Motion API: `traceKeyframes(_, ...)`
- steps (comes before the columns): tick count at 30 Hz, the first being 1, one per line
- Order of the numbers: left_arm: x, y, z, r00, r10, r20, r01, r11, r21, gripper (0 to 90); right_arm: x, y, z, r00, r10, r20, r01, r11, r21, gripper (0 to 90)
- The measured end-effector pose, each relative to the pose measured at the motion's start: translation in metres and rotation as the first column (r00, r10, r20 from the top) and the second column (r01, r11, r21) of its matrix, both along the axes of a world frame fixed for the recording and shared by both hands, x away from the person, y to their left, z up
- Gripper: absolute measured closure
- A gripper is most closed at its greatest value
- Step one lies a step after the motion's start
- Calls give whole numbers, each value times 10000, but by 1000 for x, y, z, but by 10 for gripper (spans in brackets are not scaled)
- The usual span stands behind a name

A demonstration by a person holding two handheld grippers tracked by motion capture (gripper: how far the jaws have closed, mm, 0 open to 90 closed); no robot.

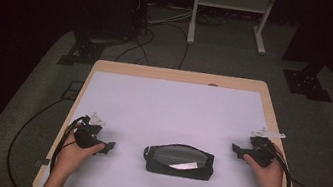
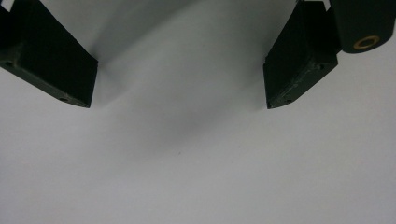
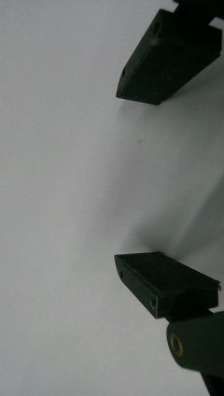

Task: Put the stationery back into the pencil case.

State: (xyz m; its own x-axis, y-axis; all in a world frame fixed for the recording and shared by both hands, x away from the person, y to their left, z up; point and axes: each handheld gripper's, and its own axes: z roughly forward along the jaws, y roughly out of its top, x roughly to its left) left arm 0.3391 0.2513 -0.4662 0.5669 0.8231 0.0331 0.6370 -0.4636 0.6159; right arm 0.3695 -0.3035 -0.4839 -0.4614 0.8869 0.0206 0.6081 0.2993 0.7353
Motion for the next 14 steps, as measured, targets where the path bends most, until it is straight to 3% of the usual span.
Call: traceKeyframes(14,0,2,-1,10000,12,33,-12,9999,-109,60,0,0,0,10000,5,6,-5,10000,-9,160)
